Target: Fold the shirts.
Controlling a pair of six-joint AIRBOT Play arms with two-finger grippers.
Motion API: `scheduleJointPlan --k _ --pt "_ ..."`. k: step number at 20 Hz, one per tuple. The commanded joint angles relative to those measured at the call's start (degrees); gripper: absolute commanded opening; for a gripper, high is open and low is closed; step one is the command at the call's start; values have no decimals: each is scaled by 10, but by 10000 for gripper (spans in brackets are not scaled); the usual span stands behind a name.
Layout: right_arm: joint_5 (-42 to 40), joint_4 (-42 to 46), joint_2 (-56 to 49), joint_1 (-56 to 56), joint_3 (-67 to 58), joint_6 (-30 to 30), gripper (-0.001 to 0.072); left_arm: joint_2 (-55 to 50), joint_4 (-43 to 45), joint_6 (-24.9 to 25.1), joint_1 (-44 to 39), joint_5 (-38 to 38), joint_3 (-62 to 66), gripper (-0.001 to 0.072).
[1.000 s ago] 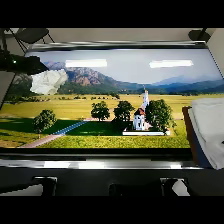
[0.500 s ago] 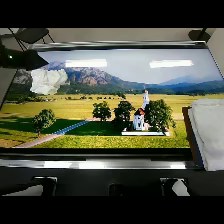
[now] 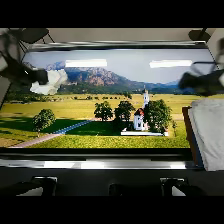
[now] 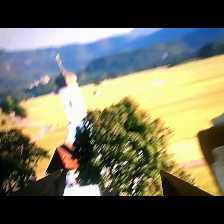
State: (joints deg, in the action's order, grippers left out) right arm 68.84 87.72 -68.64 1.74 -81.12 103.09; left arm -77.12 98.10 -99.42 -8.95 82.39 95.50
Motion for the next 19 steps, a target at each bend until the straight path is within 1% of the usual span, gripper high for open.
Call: scheduleJointPlan --k 1,2,4,19 --pt "88 -56 -63 -100 47 47 666 69 -10 -68 -39 -20 -197 558" --pt "101 -47 -73 -109 47 47 669 105 -8 -83 -54 -56 -250 557" --pt "108 -40 -77 -110 47 47 669 151 -9 -86 -66 -111 -310 545" --pt "107 -39 -77 -110 47 47 669 157 -9 -86 -68 -114 -317 546"
